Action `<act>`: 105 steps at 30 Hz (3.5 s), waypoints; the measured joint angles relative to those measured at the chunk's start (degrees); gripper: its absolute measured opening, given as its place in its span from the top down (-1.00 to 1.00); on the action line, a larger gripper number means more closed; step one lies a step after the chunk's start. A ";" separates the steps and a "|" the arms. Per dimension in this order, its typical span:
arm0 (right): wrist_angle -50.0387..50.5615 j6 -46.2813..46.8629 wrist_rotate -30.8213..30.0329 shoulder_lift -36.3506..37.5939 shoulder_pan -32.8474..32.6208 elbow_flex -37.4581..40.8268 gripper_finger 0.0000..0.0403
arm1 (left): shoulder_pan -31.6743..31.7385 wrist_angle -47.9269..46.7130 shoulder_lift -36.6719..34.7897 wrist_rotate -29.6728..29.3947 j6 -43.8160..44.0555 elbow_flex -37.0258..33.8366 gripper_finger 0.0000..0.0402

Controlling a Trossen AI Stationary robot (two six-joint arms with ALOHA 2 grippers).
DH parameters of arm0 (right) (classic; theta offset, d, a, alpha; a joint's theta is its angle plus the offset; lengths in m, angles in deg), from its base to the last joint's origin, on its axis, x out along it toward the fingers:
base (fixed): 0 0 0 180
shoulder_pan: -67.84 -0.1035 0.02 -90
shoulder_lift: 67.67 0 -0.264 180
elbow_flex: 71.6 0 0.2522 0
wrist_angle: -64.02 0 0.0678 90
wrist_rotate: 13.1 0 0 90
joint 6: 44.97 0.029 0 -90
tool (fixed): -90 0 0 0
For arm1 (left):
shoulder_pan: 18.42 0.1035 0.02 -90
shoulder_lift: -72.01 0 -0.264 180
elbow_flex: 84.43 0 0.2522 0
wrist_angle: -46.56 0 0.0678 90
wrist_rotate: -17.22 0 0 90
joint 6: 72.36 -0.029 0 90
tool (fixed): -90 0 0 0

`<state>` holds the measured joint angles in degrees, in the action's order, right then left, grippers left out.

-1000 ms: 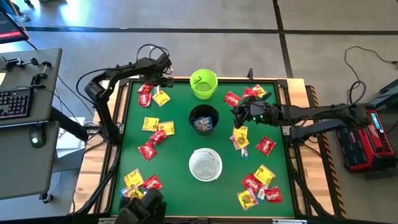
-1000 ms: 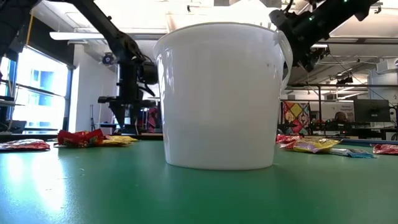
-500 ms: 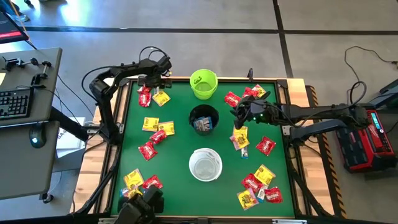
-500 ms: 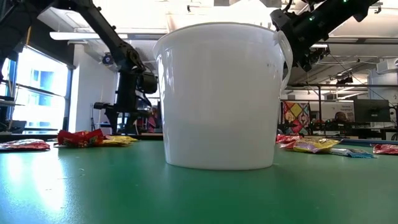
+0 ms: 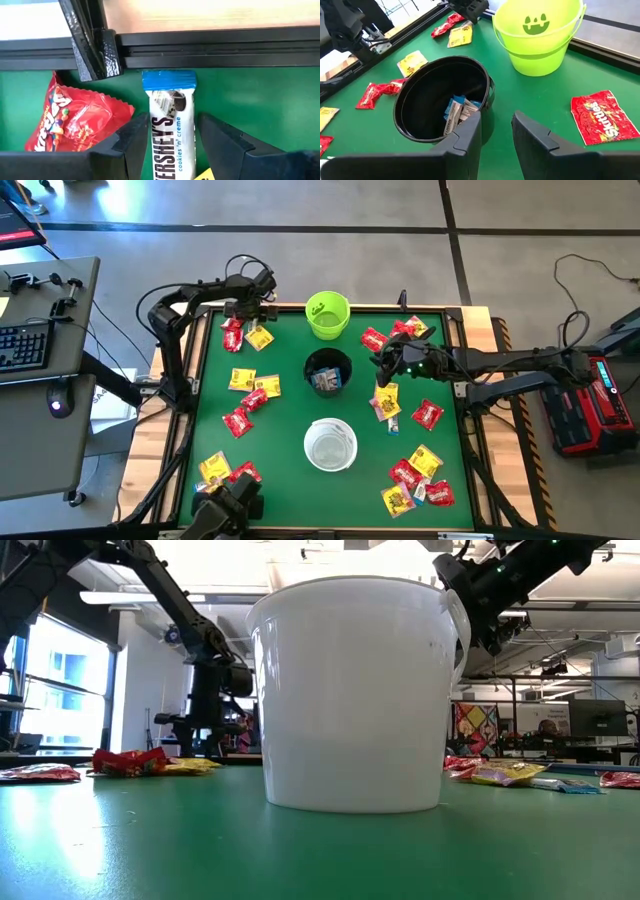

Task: Sort candy by brand, put in halloween buckets
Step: Put the white chocolate into the black bucket

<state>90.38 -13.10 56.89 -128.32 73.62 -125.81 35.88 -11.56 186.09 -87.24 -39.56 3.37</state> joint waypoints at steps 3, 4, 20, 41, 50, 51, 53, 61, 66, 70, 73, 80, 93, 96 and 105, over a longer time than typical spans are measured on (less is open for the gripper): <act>-0.92 1.04 -0.07 0.00 0.02 0.00 0.51 | 0.09 -0.07 -0.52 0.39 -2.15 -0.11 0.17; -0.97 1.01 -0.09 0.00 0.02 0.00 0.51 | 0.09 -0.04 -0.66 0.39 -3.18 -0.16 0.18; -1.34 0.23 -0.87 0.00 0.57 0.00 0.51 | -0.37 -2.16 -2.30 1.29 -11.46 -0.38 0.79; -3.88 -3.40 -1.90 0.02 0.98 -0.02 0.51 | -3.69 -0.27 -6.11 6.18 -20.07 -0.33 1.00; -3.86 -6.28 -3.56 0.02 0.98 -0.02 0.51 | -10.18 1.81 -10.28 8.44 -21.37 -0.28 1.00; -3.86 -6.53 -3.56 0.00 0.98 -0.02 0.51 | -10.93 2.29 -11.20 9.03 -21.12 -0.28 1.00; -3.86 -5.99 -3.56 0.01 0.98 -0.02 0.51 | -12.36 2.36 -13.39 10.14 -20.88 -0.28 1.00; -3.99 -8.14 -1.56 -0.09 0.98 -0.02 0.51 | -16.36 0.16 -20.86 10.51 -19.94 -0.15 1.00; -4.01 -10.21 0.30 -0.11 1.09 -0.02 0.51 | -15.63 -1.88 -19.47 5.31 -22.28 -0.15 0.90; -4.01 -9.65 0.26 -0.11 1.34 -0.02 0.51 | -12.58 -2.89 -15.90 5.12 -21.59 -0.17 0.72; -4.01 -9.44 -0.20 -0.11 1.33 -0.02 0.51 | -10.87 -2.45 -12.81 5.36 -24.43 -0.17 0.56; -4.01 -6.76 -1.17 -0.13 1.33 -0.02 0.51 | -8.83 -2.10 -6.58 0.66 -26.30 -0.20 0.27; -3.84 -4.03 -2.40 -0.13 1.33 -0.02 0.51 | -8.48 2.39 -1.97 -6.90 -25.80 -0.24 0.06; -3.84 -3.37 -2.40 -0.13 1.33 -0.02 0.51 | -7.88 2.01 -0.81 -7.89 -23.94 -0.24 0.06; -3.82 -1.86 -2.38 -0.15 1.33 -0.02 0.51 | -6.84 3.44 1.01 -9.27 -26.24 -0.03 0.13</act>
<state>86.56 -14.96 54.51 -128.47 74.96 -125.83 29.04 -8.12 187.09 -96.51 -65.80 3.34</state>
